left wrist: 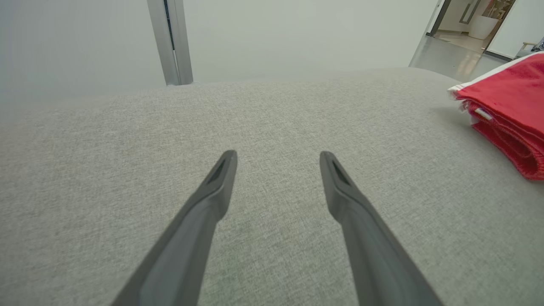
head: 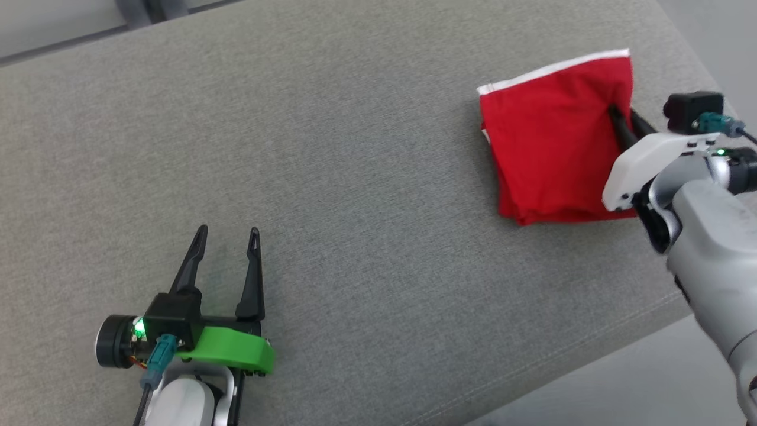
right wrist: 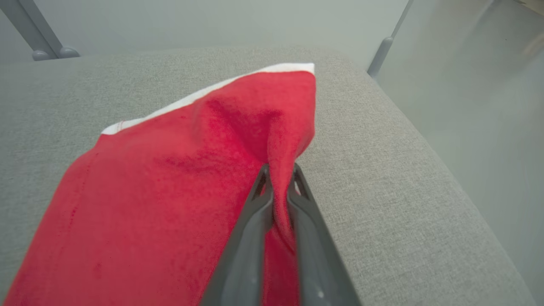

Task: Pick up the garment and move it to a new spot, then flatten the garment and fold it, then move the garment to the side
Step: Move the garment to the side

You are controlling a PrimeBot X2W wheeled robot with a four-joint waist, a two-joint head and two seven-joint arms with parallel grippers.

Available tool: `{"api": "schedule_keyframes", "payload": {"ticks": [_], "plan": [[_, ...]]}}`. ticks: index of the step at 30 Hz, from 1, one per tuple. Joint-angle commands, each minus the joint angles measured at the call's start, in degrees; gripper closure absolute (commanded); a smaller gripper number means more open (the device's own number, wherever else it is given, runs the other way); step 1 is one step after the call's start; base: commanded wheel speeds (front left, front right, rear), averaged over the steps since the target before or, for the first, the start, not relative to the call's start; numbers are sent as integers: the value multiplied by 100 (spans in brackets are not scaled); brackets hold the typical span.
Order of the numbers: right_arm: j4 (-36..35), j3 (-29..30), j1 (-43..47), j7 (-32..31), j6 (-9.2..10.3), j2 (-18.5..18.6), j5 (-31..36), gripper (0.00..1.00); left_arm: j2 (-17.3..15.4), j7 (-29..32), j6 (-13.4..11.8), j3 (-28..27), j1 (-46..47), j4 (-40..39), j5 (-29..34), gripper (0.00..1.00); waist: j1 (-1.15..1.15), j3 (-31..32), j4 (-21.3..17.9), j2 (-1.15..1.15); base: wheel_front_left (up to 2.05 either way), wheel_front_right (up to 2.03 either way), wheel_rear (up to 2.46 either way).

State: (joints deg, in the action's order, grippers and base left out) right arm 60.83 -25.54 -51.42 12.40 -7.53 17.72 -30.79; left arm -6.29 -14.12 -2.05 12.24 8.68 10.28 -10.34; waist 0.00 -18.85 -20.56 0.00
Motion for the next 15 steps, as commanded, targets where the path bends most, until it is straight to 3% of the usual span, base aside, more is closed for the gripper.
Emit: {"api": "schedule_keyframes", "payload": {"ticks": [1, 15], "plan": [[79, 5, -214, 56, 8, 105, 80, 100, -59, 12, -23, -13, 143, -55, 45, 0, 0, -333, 378, 0, 0, 0, 0], [971, 195, -1601, 173, 8, 1290, 669, 100, -223, 14, -48, 8, 366, -432, 110, 0, 0, -1181, 1338, 0, 0, 0, 0]]}}
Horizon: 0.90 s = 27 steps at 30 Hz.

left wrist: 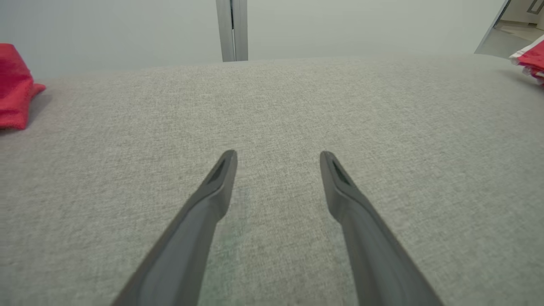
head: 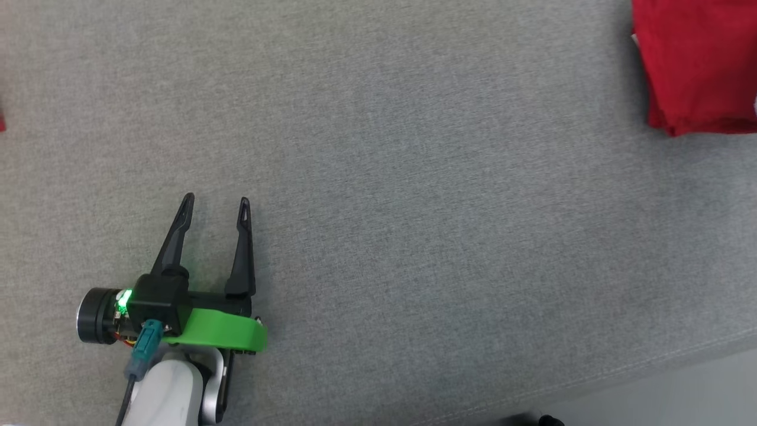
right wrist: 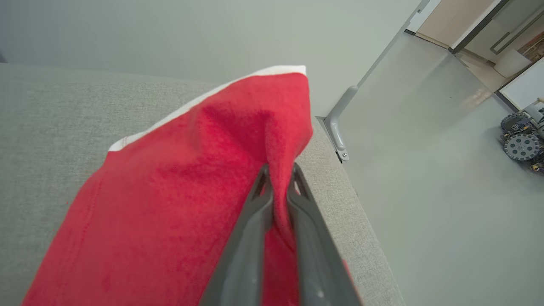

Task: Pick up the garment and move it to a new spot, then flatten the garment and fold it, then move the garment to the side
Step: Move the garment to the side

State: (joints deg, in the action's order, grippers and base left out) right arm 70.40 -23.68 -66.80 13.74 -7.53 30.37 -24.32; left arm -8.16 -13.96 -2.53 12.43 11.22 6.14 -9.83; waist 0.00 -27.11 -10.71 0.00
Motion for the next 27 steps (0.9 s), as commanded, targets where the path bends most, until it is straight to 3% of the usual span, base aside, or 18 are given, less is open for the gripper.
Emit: {"api": "schedule_keyframes", "payload": {"ticks": [1, 12, 13, 14, 15, 16, 17, 21, 27], "plan": [[42, 11, -123, 41, 8, 69, 57, 100, -50, 4, -2, -10, 110, -34, 61, 0, 0, -387, 383, 0, 0, 0, 0], [273, 153, -661, 87, 8, 504, 548, 100, -145, 64, -68, 42, 57, -238, 78, 0, 0, -663, 510, 0, 0, 0, 0], [292, 217, -677, 98, 8, 516, 597, 92, -144, 76, -71, 51, 56, -240, 81, 0, 0, -673, 509, 0, 0, 0, 0], [307, 263, -686, 104, 8, 529, 655, 76, -143, 86, -78, 58, 54, -241, 80, 0, 0, -677, 507, 0, 0, 0, 0], [318, 322, -687, 104, 8, 553, 726, 53, -147, 88, -84, 65, 56, -246, 77, 0, 0, -680, 504, 0, 0, 0, 0], [323, 376, -672, 112, 8, 548, 790, 53, -152, 97, -85, 70, 61, -245, 72, 0, 0, -678, 501, 0, 0, 0, 0], [328, 469, -655, 117, 8, 548, 859, 0, -155, 103, -89, 79, 68, -244, 66, 0, 0, -673, 497, 0, 0, 0, 0], [345, 826, -521, 145, 8, 553, 1118, 0, -147, 107, -100, 112, 97, -245, 47, 0, 0, -626, 477, 0, 0, 0, 0], [145, 1291, -329, 149, 8, 280, 1408, 0, -136, 69, -114, 110, 89, -197, -12, 0, 0, -413, 427, 0, 0, 0, 0]]}}
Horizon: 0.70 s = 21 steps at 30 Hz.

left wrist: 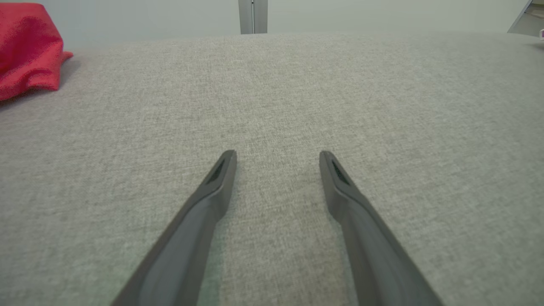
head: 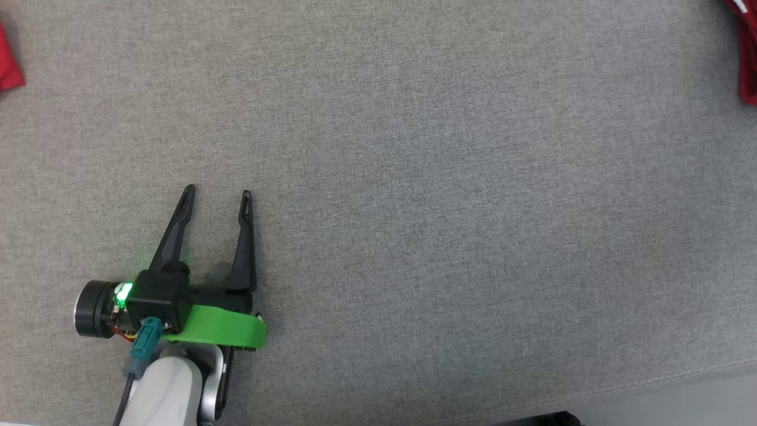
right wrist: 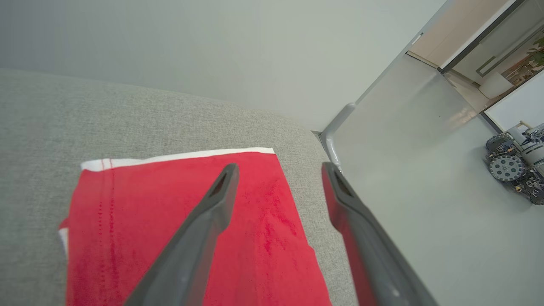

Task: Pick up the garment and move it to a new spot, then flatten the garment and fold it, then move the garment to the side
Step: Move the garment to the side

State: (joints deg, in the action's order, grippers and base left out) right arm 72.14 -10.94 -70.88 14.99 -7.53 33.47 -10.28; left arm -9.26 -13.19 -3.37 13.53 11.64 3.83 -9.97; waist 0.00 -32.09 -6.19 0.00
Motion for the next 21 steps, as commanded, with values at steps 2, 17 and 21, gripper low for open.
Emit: {"api": "schedule_keyframes", "payload": {"ticks": [2, 17, 21], "plan": [[-197, 146, 210, 23, 8, -176, 55, 0, -19, -30, -35, -8, 47, 70, -34, 0, 0, 214, -39, 0, 0, 0, 0], [-1599, -124, 1682, 22, 8, -1437, -438, 0, 193, -172, -129, -300, -120, 801, -427, 0, 0, 1858, -34, 0, 0, 0, 0], [-2160, -58, 2325, 23, 8, -1625, -639, 0, 311, -202, -163, -368, -295, 989, -581, 0, 0, 2318, 31, 0, 0, 0, 0]]}}
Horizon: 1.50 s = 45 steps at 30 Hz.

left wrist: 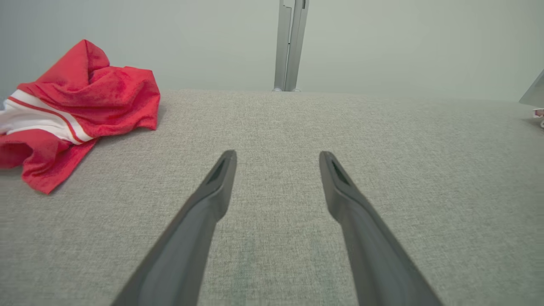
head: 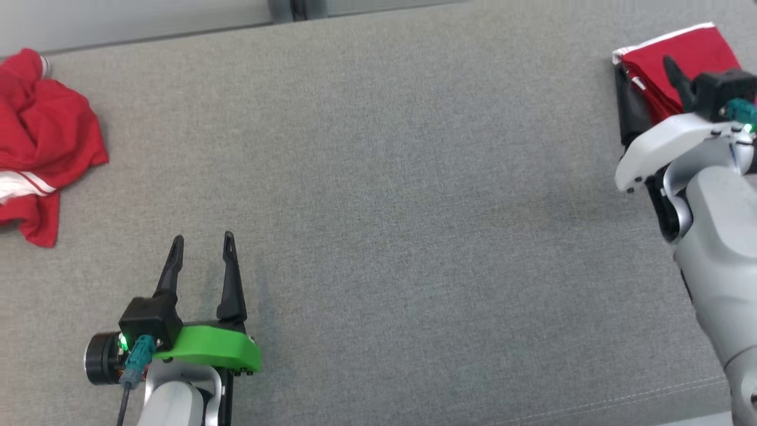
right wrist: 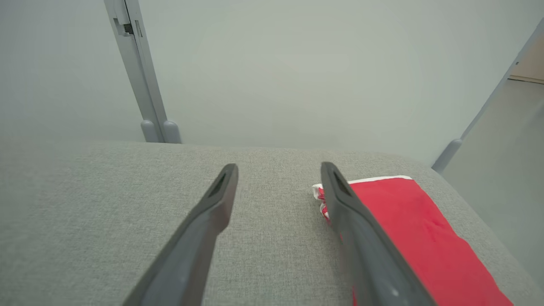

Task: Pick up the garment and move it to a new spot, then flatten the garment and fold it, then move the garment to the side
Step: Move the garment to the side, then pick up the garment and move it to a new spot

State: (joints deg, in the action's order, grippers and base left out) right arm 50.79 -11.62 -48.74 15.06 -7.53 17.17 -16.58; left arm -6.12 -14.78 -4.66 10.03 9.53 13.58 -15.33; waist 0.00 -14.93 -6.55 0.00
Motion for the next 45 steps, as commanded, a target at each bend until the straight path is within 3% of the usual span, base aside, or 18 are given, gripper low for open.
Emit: {"api": "schedule_keyframes", "payload": {"ticks": [1, 10, 15, 19, 29, 45], "plan": [[-156, 24, 278, 16, 8, -67, -42, 0, 27, -47, -36, -36, -134, 46, -78, 0, 0, 695, 84, 0, 0, 0, 0], [-1680, 513, 2064, 16, 8, -743, 260, 0, 170, -41, -27, -192, -691, 224, -256, 0, 0, 1410, 318, 0, 0, 0, 0], [-2590, 910, 3087, 16, 8, -1205, 606, 0, 226, -42, -25, -234, -974, 195, -293, 0, 0, 1598, 426, 0, 0, 0, 0], [-3003, 924, 3648, 16, 8, -1368, 704, 0, 249, -42, -26, -295, -1231, 87, -319, 0, 0, 1693, 450, 0, 0, 0, 0], [-3262, 679, 4332, 16, 8, -1417, 562, 0, 284, -42, -46, -269, -1489, -25, -267, 0, 0, 1786, 501, 0, 0, 0, 0], [-3229, 537, 4395, 16, 8, -1421, 473, 0, 305, -43, -10, -285, -1509, -55, -208, 0, 0, 1828, 462, 0, 0, 0, 0]]}}
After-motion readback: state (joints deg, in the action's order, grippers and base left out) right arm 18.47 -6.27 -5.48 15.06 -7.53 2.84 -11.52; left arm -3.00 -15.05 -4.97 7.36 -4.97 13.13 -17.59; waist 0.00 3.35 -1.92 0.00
